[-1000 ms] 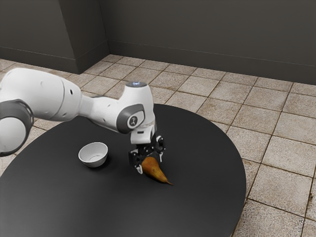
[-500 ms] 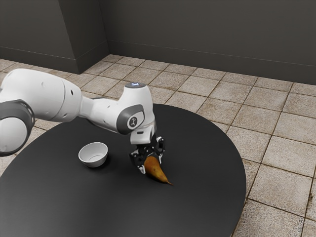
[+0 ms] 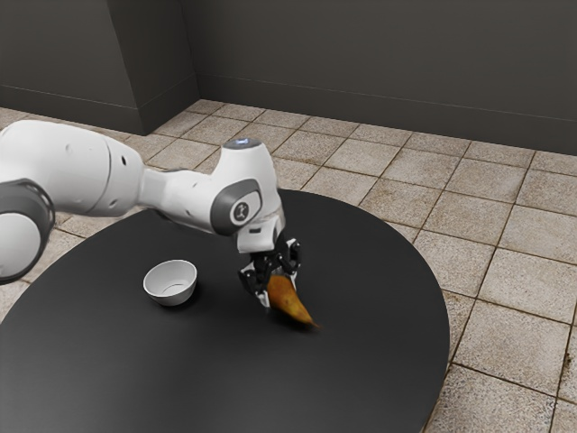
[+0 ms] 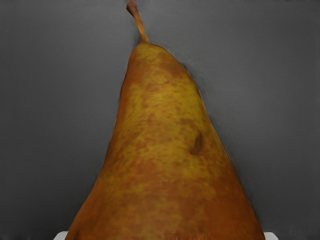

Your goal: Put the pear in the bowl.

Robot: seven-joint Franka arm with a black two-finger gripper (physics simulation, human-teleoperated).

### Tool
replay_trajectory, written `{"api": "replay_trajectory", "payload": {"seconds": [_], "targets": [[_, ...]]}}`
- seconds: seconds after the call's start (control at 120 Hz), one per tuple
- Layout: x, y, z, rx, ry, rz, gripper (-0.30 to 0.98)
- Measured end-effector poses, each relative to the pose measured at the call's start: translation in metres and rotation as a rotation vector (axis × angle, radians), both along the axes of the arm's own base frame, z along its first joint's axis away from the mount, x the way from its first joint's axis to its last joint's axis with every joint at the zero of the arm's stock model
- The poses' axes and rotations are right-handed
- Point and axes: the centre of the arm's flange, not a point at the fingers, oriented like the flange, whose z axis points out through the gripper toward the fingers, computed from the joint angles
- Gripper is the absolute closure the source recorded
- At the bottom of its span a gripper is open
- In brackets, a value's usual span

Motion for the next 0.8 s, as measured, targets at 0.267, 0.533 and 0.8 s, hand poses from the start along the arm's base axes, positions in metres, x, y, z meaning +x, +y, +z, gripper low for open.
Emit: {"api": "replay_trajectory", "payload": {"seconds": [0.267, 0.533, 0.8], "targets": [[-0.002, 0.057, 0.058, -0.017, -0.043, 0.097, 0.38], [-0.02, 0.137, 0.091, -0.032, -0.027, 0.231, 0.39], [-0.044, 0.209, 0.083, -0.035, 0.025, 0.351, 0.39]]}}
